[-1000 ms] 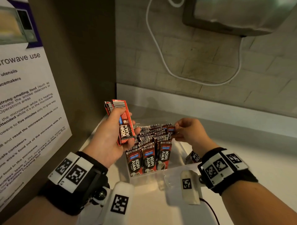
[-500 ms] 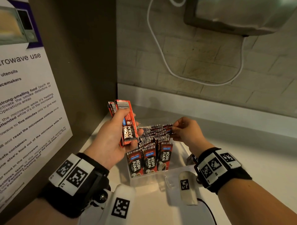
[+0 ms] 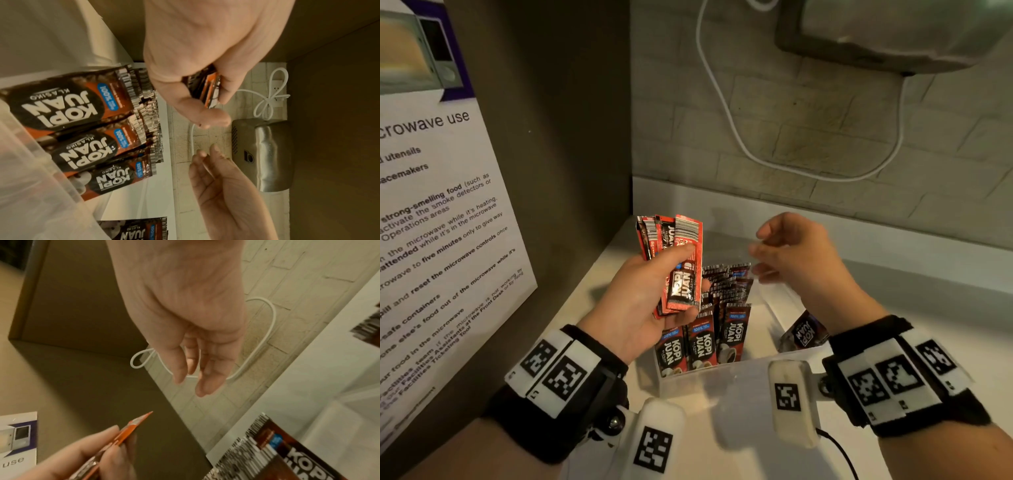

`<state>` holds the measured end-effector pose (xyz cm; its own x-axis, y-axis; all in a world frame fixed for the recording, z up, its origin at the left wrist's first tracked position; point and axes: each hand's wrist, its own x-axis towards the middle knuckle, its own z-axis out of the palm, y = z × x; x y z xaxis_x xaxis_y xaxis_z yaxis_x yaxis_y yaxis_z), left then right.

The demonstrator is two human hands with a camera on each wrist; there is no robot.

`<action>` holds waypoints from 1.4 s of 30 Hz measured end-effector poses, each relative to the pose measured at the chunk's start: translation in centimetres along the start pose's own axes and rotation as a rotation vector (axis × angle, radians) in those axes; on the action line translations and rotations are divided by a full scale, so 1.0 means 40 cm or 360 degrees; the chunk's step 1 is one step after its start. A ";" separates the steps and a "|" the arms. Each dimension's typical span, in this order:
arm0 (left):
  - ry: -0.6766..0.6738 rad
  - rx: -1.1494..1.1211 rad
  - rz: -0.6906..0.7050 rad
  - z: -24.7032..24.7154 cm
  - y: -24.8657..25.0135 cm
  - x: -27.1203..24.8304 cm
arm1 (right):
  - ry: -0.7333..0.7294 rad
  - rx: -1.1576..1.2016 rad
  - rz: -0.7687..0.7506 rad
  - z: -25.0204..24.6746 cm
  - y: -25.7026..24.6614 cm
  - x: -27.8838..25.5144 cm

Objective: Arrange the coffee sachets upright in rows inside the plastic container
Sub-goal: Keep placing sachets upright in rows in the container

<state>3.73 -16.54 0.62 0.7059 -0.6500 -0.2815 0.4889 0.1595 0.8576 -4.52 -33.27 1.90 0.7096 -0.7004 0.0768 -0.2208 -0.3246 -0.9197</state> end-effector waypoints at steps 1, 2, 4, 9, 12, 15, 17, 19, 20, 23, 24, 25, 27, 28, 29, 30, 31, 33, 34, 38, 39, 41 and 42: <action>-0.0008 -0.0008 0.0006 0.001 0.000 -0.001 | -0.0045 -0.0135 0.0123 -0.006 0.008 0.000; -0.0014 -0.0011 0.0011 0.001 0.000 -0.001 | -0.0090 -0.0255 0.0273 -0.011 0.020 0.000; -0.0017 -0.0008 0.0012 -0.002 0.002 -0.001 | -0.0193 -0.0414 0.0526 -0.014 0.049 -0.004; -0.0014 0.0000 0.0007 -0.001 0.004 0.001 | -0.0311 -0.0351 0.0707 0.009 0.082 -0.008; -0.0018 -0.0003 0.0002 -0.003 0.002 0.001 | -0.0362 -0.0405 0.0731 0.027 0.090 -0.002; -0.0007 0.0003 -0.0005 -0.010 0.002 0.001 | -0.0425 -0.0439 0.0718 0.042 0.100 0.003; -0.0002 0.0014 -0.0003 -0.014 0.004 0.001 | -0.0422 -0.0401 0.0719 0.046 0.102 0.009; 0.0000 0.0014 0.0002 -0.016 0.005 0.003 | -0.0390 -0.0349 0.0717 0.047 0.100 0.016; 0.0003 0.0010 0.0003 -0.017 0.006 0.004 | -0.0375 -0.0337 0.0718 0.047 0.099 0.019; 0.0004 0.0002 0.0004 -0.019 0.007 0.005 | -0.0367 -0.0332 0.0725 0.047 0.099 0.026; 0.0002 0.0004 0.0005 -0.019 0.007 0.006 | -0.0371 -0.0334 0.0725 0.047 0.099 0.027; -0.0001 0.0007 0.0005 -0.018 0.006 0.006 | -0.0376 -0.0337 0.0723 0.047 0.099 0.027; -0.0004 0.0016 0.0005 -0.016 0.005 0.008 | -0.0381 -0.0334 0.0710 0.045 0.099 0.028; -0.0004 0.0015 0.0004 -0.015 0.004 0.009 | -0.0378 -0.0330 0.0702 0.043 0.098 0.028; -0.0005 0.0011 0.0002 -0.014 0.003 0.009 | -0.0375 -0.0325 0.0697 0.040 0.097 0.027; -0.0006 0.0005 0.0000 -0.013 0.002 0.009 | -0.0373 -0.0319 0.0687 0.038 0.096 0.028; -0.0007 0.0003 0.0001 -0.013 0.001 0.009 | -0.0376 -0.0313 0.0675 0.036 0.093 0.027; -0.0008 -0.0002 0.0004 -0.013 0.000 0.009 | -0.0386 -0.0309 0.0651 0.035 0.087 0.025; -0.0011 -0.0006 0.0006 -0.013 0.000 0.009 | -0.0396 -0.0311 0.0640 0.034 0.084 0.025; -0.0034 -0.0007 0.0021 -0.014 0.000 0.010 | -0.0304 -0.0238 0.0534 0.020 0.067 0.017; -0.0042 0.0000 0.0030 -0.015 0.000 0.011 | -0.0211 -0.0154 0.0464 0.017 0.056 0.014; -0.0056 0.0018 0.0038 -0.015 -0.004 0.015 | -0.0045 0.0047 0.0278 0.014 0.023 0.006; -0.0062 0.0033 0.0032 -0.014 -0.007 0.017 | -0.0029 0.0153 0.0195 0.016 0.002 0.000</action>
<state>4.38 -16.62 -0.05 0.6946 -0.6754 -0.2475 0.4638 0.1575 0.8718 -4.12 -32.88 1.59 0.6934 -0.7192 -0.0444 -0.2421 -0.1745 -0.9544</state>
